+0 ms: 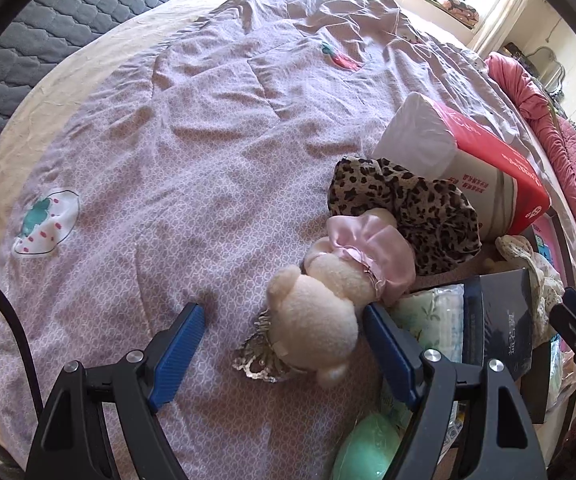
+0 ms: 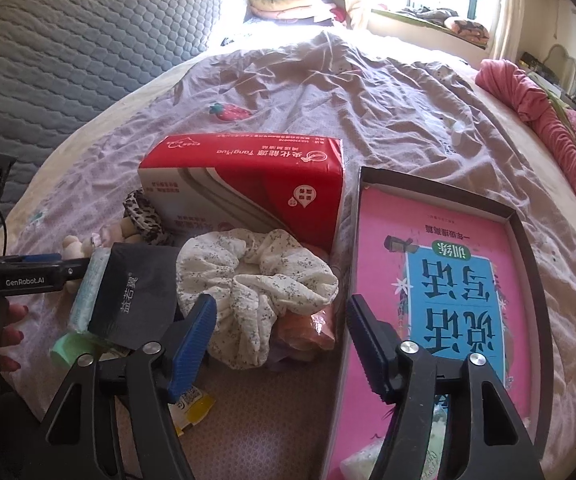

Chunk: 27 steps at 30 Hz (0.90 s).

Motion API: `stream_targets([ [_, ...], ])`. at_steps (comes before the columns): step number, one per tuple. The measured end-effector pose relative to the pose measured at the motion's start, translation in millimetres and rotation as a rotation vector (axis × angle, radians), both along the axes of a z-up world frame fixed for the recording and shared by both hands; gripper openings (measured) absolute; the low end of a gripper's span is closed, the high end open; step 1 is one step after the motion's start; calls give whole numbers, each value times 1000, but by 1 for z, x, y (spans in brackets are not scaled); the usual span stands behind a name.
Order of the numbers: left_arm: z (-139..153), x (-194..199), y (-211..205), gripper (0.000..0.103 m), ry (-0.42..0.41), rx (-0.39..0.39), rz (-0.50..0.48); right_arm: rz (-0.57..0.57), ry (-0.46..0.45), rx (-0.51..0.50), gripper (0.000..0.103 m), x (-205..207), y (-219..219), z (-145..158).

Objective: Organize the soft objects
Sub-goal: 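Grasp the cream teddy bear with the left tool while the right grasps the white floral scrunchie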

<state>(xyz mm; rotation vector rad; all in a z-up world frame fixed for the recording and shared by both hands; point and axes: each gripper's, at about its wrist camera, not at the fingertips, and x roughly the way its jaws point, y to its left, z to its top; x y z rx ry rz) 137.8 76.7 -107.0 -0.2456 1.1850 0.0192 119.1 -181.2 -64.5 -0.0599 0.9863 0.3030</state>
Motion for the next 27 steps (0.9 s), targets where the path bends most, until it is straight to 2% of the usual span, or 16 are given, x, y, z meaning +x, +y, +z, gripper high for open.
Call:
stream_targets([
  [2,-3,2,-1,81,2,-2,-2,4,6,-6,58,2,1,-4],
  [5,-5,5,-5,81,-4,0,-7,6,3,-14,45,4,4,-7],
  [7,-6,7,-7,81,-10,-7,-12,2,7,0,32,6,2,-7],
  [8,-6,7,-7,80,-10,-14,-13,-3,9,10,29,7,1,-7],
  [12,-7,7,-6,64,-21,-66,-16,-10,2,115,16,9,-7,-2],
  [16,-3,3,-2,46,-49,-107,-13,-26,-34,124,14,7,-12,7],
  [21,9,-2,1,40,-83,-136,-5,-43,-71,140,12,2,-21,19],
  [27,34,-10,-4,38,-140,-135,-21,-55,-113,156,12,-4,-33,36],
])
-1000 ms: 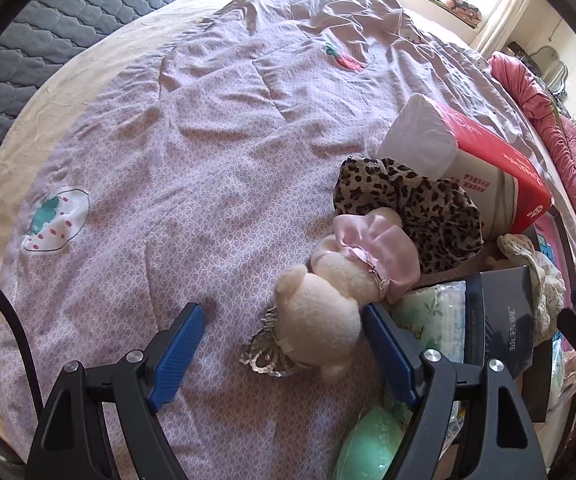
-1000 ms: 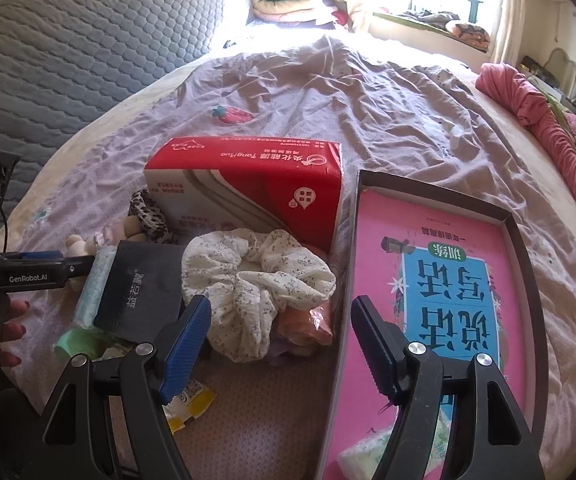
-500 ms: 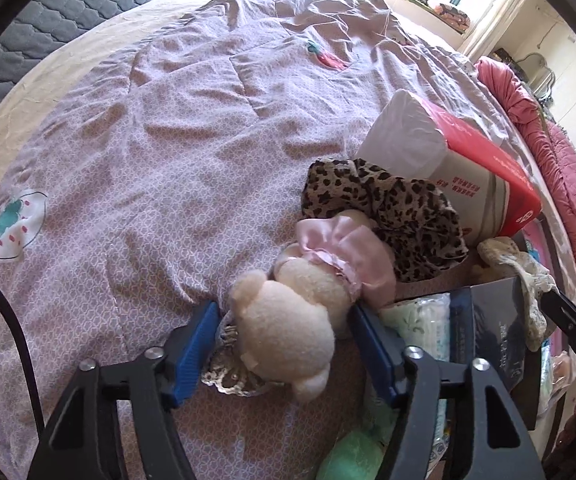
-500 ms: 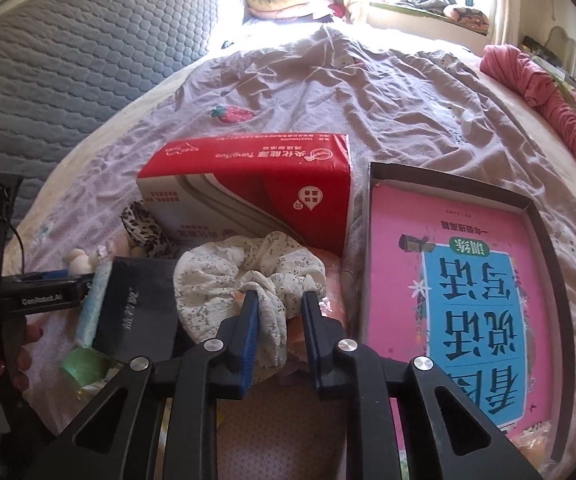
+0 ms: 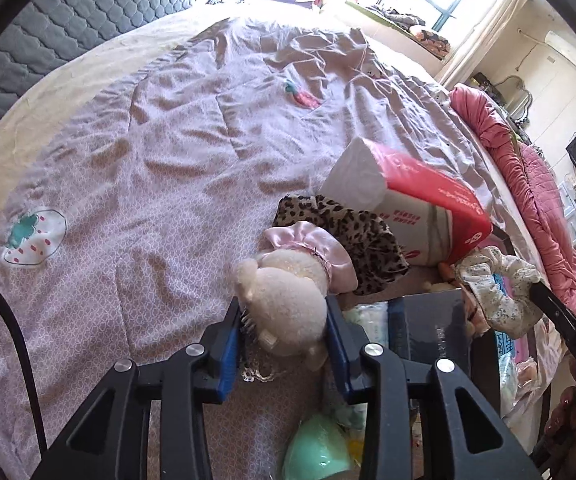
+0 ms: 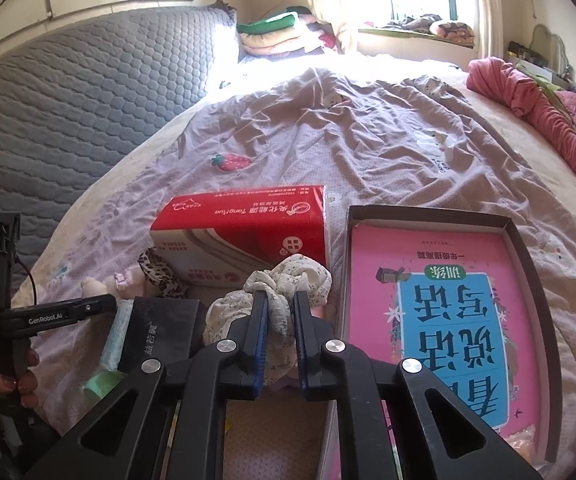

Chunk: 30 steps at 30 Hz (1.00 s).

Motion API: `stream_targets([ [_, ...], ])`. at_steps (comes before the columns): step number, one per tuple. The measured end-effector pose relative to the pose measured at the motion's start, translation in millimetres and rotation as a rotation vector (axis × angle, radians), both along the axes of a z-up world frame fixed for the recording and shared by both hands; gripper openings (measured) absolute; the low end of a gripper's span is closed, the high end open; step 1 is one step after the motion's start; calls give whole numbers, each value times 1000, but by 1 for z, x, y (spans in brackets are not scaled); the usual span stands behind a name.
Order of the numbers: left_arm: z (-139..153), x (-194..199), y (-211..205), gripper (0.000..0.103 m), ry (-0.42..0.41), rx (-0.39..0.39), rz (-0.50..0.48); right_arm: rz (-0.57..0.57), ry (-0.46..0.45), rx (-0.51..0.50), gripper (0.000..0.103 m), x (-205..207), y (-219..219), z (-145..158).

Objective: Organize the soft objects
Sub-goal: 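Grasp the cream teddy bear with the left tool while the right grasps the white floral scrunchie, then carry the teddy bear with the left tool while the right carries the scrunchie to the pink tray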

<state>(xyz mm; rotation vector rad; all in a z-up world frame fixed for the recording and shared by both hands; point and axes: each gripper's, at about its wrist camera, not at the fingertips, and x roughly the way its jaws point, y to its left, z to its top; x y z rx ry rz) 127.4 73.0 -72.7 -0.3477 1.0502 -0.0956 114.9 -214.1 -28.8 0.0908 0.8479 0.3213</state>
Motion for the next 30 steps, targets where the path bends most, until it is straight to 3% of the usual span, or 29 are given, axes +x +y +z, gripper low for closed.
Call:
stream_targets([
  [14,77,-20,-40,38,-158,-7,-97,-38,-78,13,12,-20,-27,33],
  [30,113,-33,-121,38,-219,13,-249,-125,-153,28,12,-51,-84,70],
])
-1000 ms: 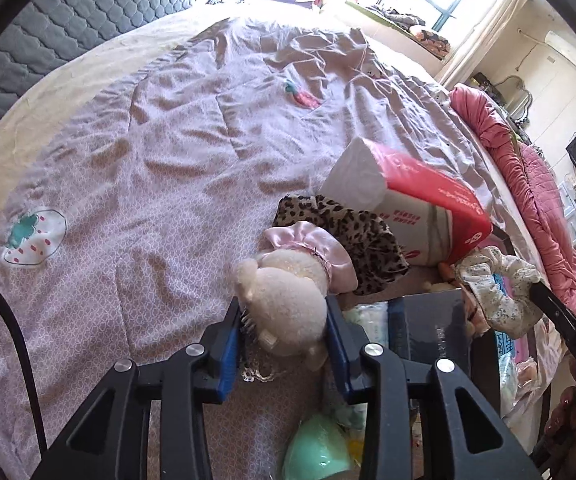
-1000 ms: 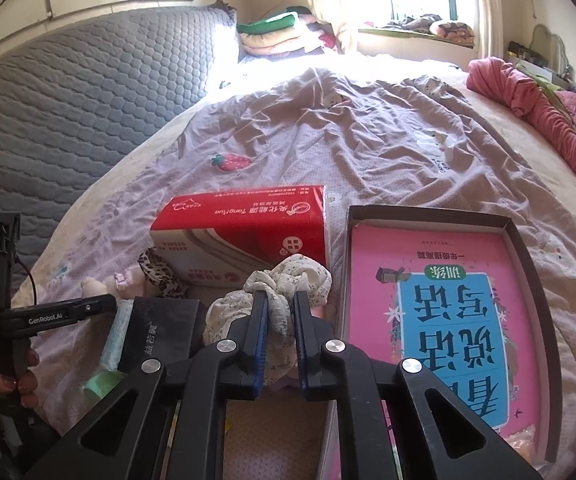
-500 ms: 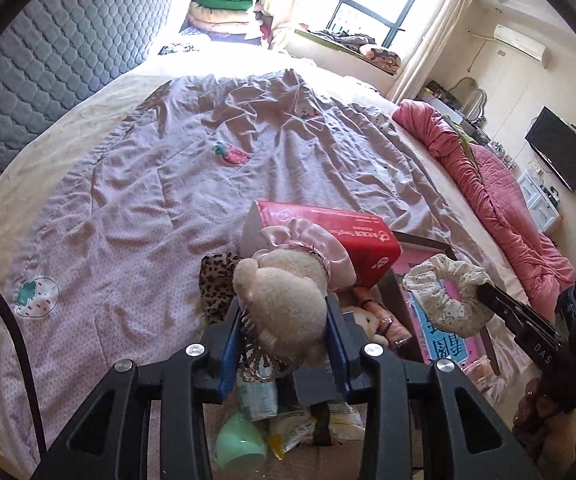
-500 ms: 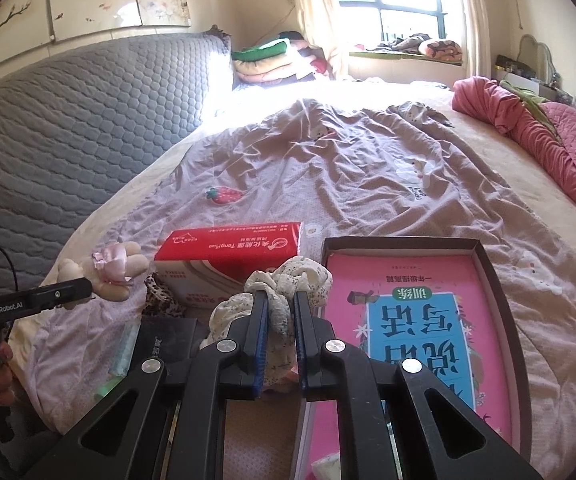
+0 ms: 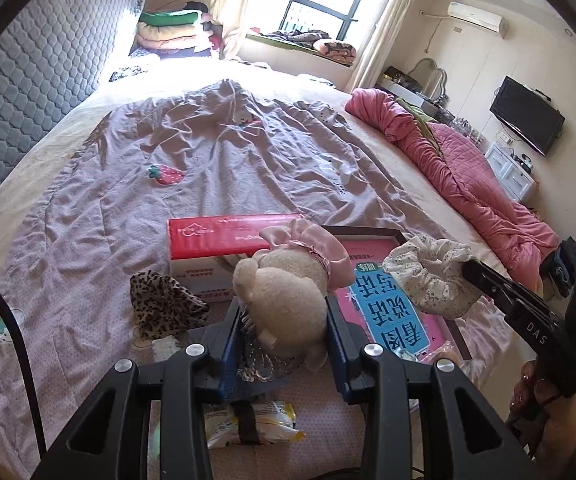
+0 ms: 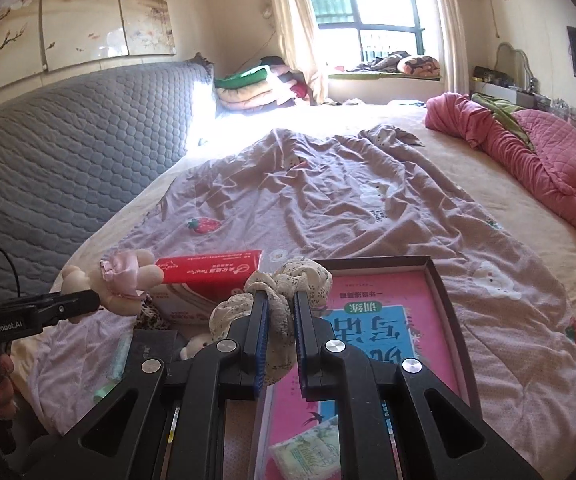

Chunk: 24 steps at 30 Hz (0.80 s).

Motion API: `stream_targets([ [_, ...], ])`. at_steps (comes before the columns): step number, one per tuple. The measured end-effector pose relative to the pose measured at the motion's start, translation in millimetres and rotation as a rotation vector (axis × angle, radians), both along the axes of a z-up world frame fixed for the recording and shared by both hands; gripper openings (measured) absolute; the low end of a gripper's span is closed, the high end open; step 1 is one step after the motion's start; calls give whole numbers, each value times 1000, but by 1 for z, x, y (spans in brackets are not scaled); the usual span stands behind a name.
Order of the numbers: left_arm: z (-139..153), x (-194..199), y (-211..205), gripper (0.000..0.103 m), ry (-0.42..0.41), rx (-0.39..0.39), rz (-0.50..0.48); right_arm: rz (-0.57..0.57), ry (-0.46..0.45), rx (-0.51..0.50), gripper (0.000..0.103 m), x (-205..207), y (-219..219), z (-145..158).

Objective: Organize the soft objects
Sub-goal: 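Carry the teddy bear with the left tool while the right carries the scrunchie to the pink tray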

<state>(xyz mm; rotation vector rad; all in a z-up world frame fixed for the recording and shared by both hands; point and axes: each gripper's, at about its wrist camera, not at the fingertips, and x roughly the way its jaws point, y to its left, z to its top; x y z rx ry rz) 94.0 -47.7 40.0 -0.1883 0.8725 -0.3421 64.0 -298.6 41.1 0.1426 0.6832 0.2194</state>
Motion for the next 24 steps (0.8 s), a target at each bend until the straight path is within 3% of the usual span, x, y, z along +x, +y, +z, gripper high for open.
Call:
stream_targets([
  [16,-2,-10,-84,38,10,32,-148,-90,-8,10,12,-27,-57,9],
  [24,-23,-7,-125,38,58,52,-213,-149,5,4,12,-34,-83,5],
])
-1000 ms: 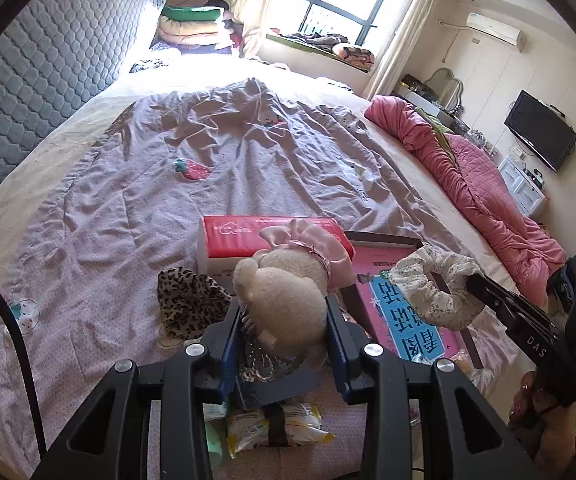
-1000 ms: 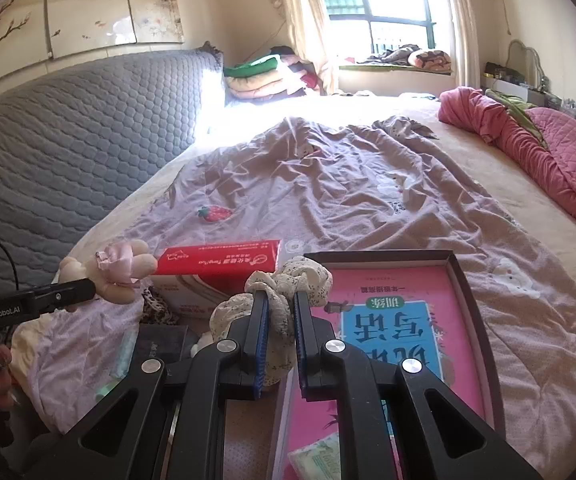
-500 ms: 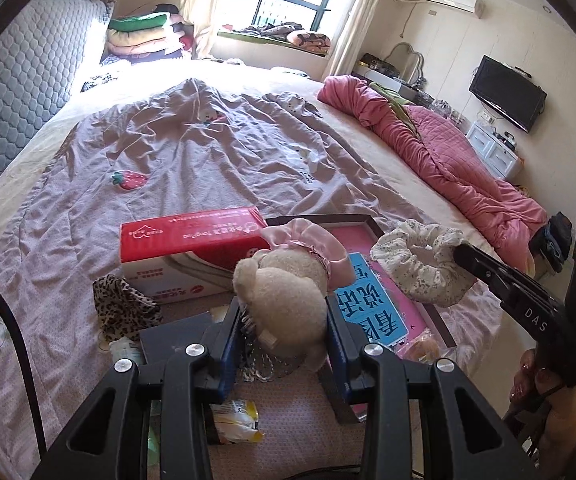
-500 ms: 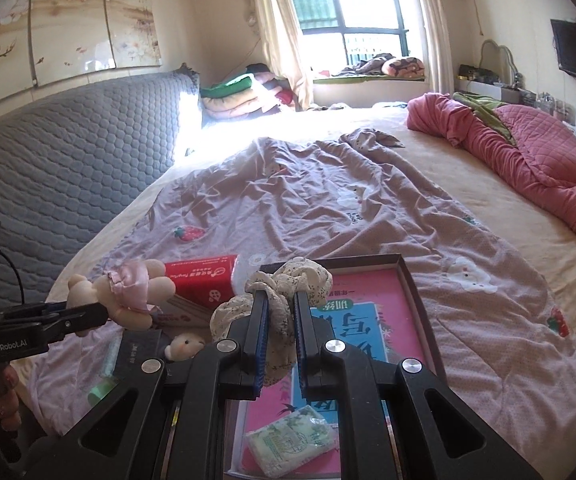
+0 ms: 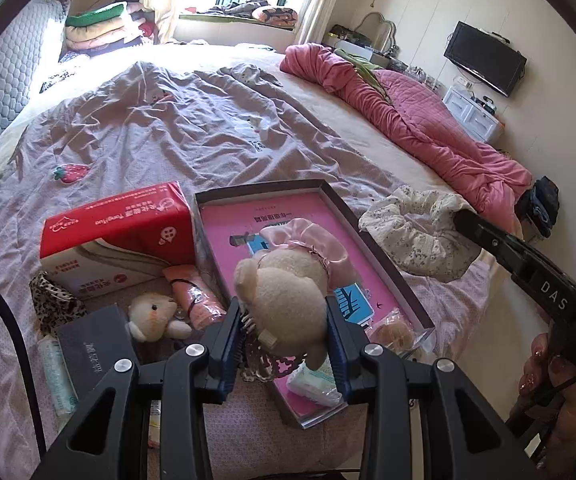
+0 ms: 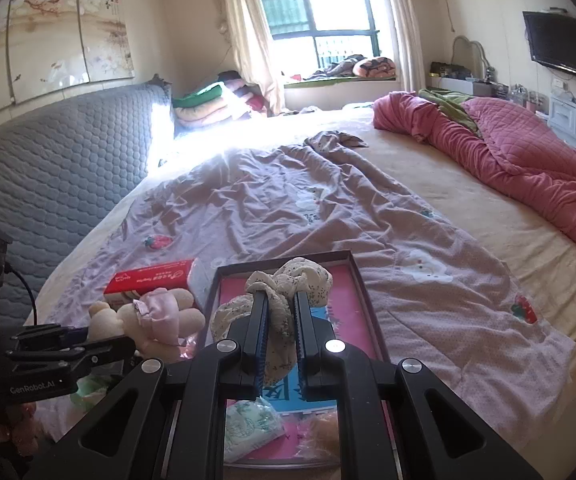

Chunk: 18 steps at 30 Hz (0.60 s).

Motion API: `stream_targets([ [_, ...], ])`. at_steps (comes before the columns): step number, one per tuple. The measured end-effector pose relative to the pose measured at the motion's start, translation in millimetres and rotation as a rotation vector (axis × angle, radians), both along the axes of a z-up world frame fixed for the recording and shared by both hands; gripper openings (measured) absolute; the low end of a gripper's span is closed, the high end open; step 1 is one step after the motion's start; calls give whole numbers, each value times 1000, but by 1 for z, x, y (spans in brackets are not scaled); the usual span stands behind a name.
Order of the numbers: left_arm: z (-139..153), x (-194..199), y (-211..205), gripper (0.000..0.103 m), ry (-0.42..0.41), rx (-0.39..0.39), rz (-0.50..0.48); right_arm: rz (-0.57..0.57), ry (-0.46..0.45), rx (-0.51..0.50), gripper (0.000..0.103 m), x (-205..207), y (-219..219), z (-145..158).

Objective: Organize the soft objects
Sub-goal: 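Carry the teddy bear with the left tool while the right carries the scrunchie to the pink tray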

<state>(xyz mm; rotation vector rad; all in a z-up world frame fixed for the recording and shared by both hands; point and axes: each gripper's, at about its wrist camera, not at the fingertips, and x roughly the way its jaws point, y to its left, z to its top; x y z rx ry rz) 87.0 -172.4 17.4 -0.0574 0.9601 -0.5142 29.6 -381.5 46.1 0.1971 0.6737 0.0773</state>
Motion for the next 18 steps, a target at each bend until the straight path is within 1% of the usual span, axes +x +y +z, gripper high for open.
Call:
stream_targets([
  [5,-21,4,-18,38,34,35,-37,-21,28,12,12,0,-7,-10],
  [9,-35,7,-30,38,73,40,-61,-20,71,13,12,5,-6,-24],
  [13,-43,10,-39,38,79,81,-75,-24,115,19,12,9,-6,-39],
  [18,-53,8,-44,38,102,96,-91,-43,167,39,12,13,-11,-58],
])
